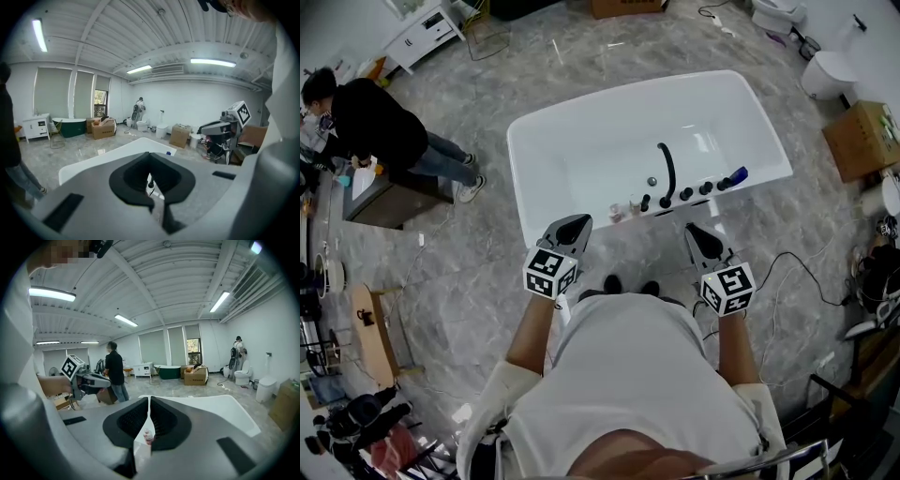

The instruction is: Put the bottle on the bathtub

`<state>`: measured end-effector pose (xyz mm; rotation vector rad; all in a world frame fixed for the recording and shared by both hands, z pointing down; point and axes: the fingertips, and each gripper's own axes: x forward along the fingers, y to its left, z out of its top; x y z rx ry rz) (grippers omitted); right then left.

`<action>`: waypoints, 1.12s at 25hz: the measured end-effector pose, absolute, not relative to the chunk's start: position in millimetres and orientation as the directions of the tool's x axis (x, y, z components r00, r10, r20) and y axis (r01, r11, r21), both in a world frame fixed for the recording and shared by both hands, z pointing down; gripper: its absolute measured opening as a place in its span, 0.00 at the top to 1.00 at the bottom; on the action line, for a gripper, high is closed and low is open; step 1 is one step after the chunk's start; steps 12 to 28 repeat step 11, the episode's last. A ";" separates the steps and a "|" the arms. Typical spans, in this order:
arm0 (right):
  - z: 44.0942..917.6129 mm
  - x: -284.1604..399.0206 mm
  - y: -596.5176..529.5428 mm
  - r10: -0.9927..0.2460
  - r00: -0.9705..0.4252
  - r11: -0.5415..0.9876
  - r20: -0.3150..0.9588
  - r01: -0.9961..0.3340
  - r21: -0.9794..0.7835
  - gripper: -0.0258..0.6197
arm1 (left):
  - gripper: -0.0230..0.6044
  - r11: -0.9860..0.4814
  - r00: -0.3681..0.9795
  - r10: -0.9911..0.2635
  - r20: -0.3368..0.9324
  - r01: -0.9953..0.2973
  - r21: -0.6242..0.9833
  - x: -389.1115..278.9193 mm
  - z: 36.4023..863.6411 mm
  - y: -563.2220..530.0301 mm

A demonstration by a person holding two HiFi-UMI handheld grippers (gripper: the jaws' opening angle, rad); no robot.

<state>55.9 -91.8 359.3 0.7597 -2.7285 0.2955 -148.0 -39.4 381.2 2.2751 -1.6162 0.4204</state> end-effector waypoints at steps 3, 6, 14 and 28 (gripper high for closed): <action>357.1 62.3 -91.3 -0.482 -0.812 0.832 0.331 -0.542 -0.119 0.90 | 0.95 -0.316 0.324 -0.854 0.408 -0.945 0.091 -145.6 377.9 -39.2; 357.2 66.6 -91.3 -0.504 -0.799 0.819 0.329 -0.563 -0.111 0.90 | 0.95 -0.317 0.333 -0.854 0.399 -0.942 0.107 -145.3 378.4 -39.3; 358.5 68.4 -93.2 -0.520 -0.789 0.814 0.328 -0.574 -0.090 0.90 | 0.95 -0.323 0.338 -0.855 0.392 -0.940 0.107 -146.7 378.7 -41.6; 358.5 68.4 -93.2 -0.520 -0.789 0.814 0.328 -0.574 -0.090 0.90 | 0.95 -0.323 0.338 -0.855 0.392 -0.940 0.107 -146.7 378.7 -41.6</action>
